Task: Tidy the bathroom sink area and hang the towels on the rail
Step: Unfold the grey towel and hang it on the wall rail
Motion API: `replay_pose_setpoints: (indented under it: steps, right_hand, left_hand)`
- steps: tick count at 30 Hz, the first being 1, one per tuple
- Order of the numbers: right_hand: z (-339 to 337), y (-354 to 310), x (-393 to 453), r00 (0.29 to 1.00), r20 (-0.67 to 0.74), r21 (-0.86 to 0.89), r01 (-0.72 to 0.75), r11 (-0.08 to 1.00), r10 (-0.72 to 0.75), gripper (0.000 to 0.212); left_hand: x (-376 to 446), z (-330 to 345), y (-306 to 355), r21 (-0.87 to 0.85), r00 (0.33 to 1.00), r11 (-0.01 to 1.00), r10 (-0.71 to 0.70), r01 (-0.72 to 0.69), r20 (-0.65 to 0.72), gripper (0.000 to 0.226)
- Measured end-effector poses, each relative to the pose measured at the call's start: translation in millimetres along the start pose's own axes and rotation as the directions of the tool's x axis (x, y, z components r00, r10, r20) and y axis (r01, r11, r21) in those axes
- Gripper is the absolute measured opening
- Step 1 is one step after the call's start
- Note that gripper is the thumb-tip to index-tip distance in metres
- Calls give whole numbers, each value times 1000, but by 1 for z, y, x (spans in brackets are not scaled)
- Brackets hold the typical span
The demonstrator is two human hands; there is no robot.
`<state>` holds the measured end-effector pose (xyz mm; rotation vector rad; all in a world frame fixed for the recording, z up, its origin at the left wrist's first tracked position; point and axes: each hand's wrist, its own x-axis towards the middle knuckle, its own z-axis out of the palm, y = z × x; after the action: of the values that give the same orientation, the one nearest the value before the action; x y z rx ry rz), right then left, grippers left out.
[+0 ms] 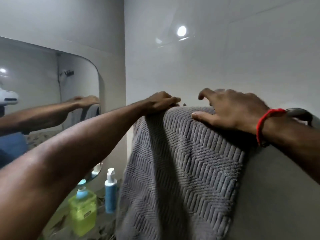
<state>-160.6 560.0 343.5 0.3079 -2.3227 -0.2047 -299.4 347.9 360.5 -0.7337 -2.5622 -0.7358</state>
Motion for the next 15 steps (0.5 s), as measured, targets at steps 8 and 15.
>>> replay_pose_setpoints:
  steps: [8, 15]
  right_hand:
    - [0, -112, -56, 914, -398, 602, 326, 729, -79, 29]
    - [70, -269, -90, 927, -307, 872, 365, 325, -217, 22]
  left_hand:
    - [-136, -37, -40, 341, 873, 938, 115, 61, -473, 39]
    - [-352, -34, -70, 519, 820, 770, -11, 372, -572, 38]
